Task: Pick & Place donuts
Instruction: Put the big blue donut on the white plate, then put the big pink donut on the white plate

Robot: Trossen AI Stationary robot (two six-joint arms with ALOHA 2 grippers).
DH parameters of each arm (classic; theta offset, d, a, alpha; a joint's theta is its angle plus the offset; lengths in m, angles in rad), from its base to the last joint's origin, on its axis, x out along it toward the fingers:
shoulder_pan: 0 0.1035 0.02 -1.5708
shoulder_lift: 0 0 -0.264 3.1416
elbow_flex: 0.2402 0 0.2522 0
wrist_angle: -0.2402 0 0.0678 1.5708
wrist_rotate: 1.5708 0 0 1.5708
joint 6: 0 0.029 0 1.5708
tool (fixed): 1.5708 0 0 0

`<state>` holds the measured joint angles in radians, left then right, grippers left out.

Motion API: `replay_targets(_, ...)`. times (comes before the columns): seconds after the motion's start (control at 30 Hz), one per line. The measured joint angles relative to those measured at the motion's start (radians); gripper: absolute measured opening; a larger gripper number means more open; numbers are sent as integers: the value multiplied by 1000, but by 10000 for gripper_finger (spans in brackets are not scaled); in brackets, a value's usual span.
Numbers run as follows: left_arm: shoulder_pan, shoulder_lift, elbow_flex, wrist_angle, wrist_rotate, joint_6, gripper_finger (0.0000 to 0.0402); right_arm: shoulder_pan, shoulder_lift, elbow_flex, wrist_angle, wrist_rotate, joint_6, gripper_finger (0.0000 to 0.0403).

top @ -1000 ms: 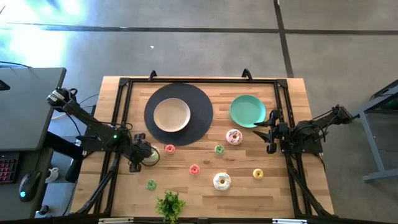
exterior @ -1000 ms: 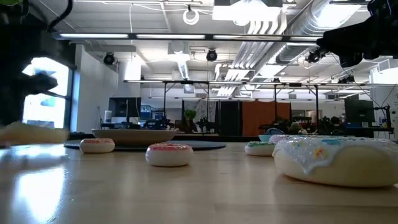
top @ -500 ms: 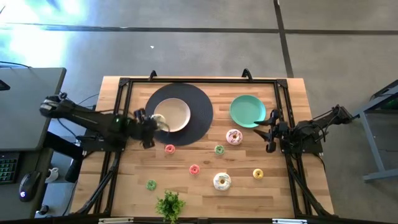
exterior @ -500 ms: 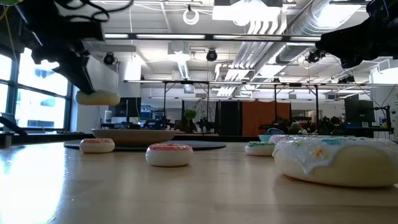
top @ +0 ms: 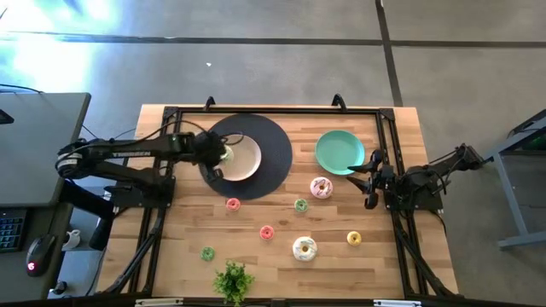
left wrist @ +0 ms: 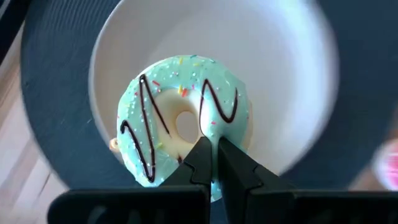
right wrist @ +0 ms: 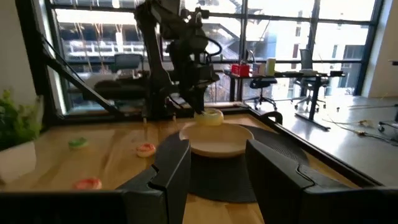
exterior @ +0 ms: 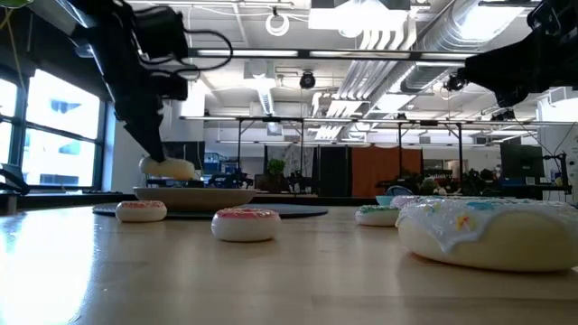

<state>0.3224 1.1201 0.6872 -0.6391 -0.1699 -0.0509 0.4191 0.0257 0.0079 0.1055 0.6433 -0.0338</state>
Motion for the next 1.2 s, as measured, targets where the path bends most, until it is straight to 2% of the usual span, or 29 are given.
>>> replay_targets(0.17, 84, 107, 0, 27, 30, 34, 5, 0, 16, 0, -26, 86, -36, 152)
replay_targets(0.27, 115, 159, 0, 58, 30, 40, 5, 0, 29, 0, -27, 89, -128, 151)
replay_targets(0.37, 125, 181, 0, 77, 30, 56, 16, 0, 35, 0, -18, 75, -100, 152)
replay_targets(0.53, 123, 178, 0, 92, 61, 106, 84, 0, 59, 0, -6, 133, -8, 152)
replay_targets(0.73, 123, 175, 0, 92, 100, 126, 175, -1, 154, 0, 108, 125, -2, 151)
replay_targets(0.9, 123, 175, 44, 79, 108, 125, 206, -1, 302, 14, 244, 63, 14, 151)
replay_targets(1.2, 123, 173, 316, 32, 108, 129, 208, -1, 741, 177, 273, -23, 134, 151)
